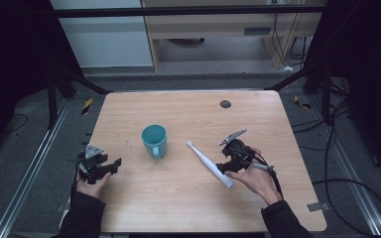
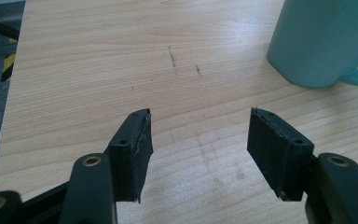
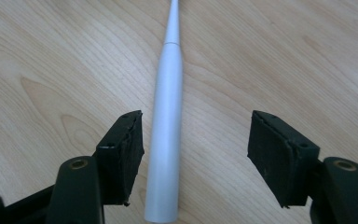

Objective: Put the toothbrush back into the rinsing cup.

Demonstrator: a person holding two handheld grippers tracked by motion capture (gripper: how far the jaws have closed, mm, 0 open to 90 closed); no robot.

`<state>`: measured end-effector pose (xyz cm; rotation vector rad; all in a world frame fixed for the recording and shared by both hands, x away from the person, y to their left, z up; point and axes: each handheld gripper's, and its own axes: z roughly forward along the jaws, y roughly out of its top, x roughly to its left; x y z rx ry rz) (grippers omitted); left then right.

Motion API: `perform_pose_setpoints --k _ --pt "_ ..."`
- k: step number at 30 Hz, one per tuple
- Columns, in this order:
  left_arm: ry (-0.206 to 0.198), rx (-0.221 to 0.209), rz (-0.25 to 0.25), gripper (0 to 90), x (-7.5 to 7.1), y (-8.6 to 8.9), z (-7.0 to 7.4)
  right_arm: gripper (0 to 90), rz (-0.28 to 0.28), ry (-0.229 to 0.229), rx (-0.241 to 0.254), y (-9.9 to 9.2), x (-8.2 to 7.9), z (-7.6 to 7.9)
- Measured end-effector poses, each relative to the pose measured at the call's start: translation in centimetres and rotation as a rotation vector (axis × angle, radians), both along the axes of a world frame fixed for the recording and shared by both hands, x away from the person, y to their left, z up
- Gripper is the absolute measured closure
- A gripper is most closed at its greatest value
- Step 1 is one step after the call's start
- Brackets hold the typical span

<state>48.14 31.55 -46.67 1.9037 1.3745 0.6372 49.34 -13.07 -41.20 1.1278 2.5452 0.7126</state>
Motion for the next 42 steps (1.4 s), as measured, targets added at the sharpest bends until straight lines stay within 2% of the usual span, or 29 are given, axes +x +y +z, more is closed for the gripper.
perform_pose_setpoints --k 10,12,20,26,36,38,42 --pt "0.006 0.010 -0.001 39.7 0.0 -0.1 0.0 43.0 0.016 0.077 -0.036 1.5 1.1 -1.0" --pt "0.006 0.009 0.000 39.7 0.1 -0.1 0.0 44.8 0.014 0.080 -0.039 1.7 1.3 -1.3" --pt "0.010 0.012 -0.001 39.7 0.1 0.0 -0.1 48.0 0.029 0.150 -0.066 2.7 2.1 -2.5" --pt "0.011 0.019 -0.007 39.6 0.0 -0.2 -0.1 49.9 0.046 0.169 -0.082 2.9 2.7 -3.0" --pt "0.013 0.021 -0.007 39.6 0.0 -0.1 -0.2 52.8 0.057 0.237 -0.109 3.4 3.4 -4.3" --pt "0.013 0.021 -0.008 39.6 0.0 -0.1 -0.2 53.4 0.041 0.250 -0.107 3.6 3.4 -4.4" --pt "0.013 0.021 -0.007 39.6 0.0 -0.1 -0.2 54.4 0.050 0.259 -0.122 3.7 3.7 -4.7"
